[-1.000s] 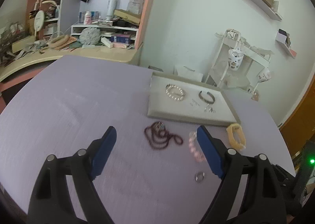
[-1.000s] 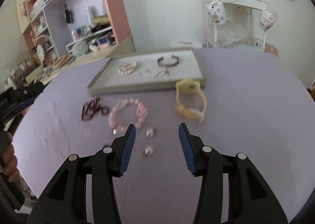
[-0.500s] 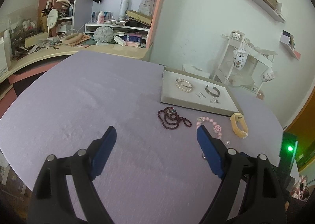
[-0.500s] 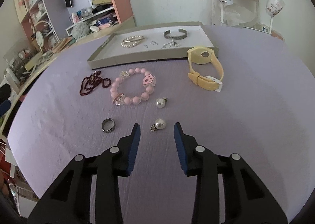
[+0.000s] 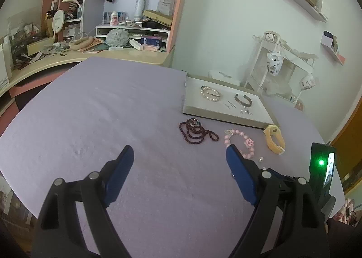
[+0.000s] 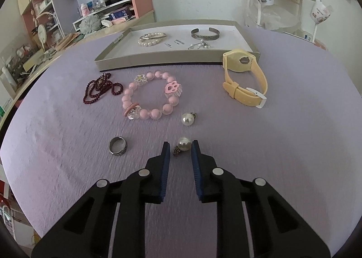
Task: Organize jewelry
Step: 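Grasp the pearl drop earring with the right tool, then grasp the silver ring with the left tool while the right tool holds the pearl earring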
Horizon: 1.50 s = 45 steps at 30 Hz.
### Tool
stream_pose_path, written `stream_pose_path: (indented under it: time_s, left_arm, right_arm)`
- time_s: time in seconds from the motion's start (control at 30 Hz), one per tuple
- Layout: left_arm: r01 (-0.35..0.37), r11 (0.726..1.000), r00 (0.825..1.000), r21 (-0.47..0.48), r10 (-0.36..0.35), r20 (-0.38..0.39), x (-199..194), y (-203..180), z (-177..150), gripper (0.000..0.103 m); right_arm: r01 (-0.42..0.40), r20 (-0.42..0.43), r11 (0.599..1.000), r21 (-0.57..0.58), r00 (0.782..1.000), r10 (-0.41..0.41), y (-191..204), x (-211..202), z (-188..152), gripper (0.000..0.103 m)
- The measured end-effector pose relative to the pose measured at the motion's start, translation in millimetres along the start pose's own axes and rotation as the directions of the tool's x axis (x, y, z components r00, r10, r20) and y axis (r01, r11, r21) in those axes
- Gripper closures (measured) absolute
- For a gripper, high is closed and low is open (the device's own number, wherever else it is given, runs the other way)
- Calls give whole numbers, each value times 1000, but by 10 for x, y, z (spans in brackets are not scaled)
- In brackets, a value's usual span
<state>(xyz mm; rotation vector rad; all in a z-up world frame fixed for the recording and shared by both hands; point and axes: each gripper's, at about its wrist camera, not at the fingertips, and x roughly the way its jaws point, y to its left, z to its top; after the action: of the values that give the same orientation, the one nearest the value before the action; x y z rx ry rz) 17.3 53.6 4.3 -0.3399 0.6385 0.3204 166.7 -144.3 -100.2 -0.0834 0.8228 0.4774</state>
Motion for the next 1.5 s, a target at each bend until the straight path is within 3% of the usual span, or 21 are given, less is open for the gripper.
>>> stream_pose_path:
  time_s: [0.23, 0.33, 0.47, 0.67, 0.9, 1.17, 1.27, 1.33, 1.5]
  left_arm:
    - [7, 1000, 1000, 16, -7, -9, 25, -72, -22, 19]
    - [12, 1000, 1000, 20, -12, -14, 38, -87, -25, 19]
    - [27, 999, 999, 33, -26, -28, 78, -122, -38, 19]
    - [95, 993, 991, 75, -87, -99, 288, -312, -114, 19]
    - [178, 967, 968, 183, -139, -208, 743, -779, -327, 20]
    - [157, 956, 957, 247, -86, -276, 1148, -1066, -517, 43]
    - [146, 951, 964, 274, -75, -255, 1161, -1121, -541, 55]
    - [138, 946, 968, 295, -65, -242, 1167, -1154, -555, 80]
    - [134, 940, 971, 313, -62, -230, 1136, -1148, -576, 82]
  right_arm:
    - [-2, -3, 1000, 4, 1000, 2, 12, 26, 28, 82]
    - [-1, -4, 1000, -11, 1000, 1, 14, 32, 29, 88]
    - [-25, -5, 1000, 6, 1000, 25, -53, -2, -1, 88]
    - [-4, 4, 999, 32, 1000, 4, -212, -113, -103, 88]
    - [35, 37, 991, 130, 999, -40, -589, -337, -213, 88]
    - [52, 71, 978, 203, 995, -68, -804, -533, -249, 88]
    - [52, 79, 976, 213, 994, -70, -826, -560, -224, 88]
    - [47, 85, 976, 215, 994, -67, -827, -567, -197, 88]
    - [28, 99, 980, 196, 994, -48, -723, -577, -139, 88]
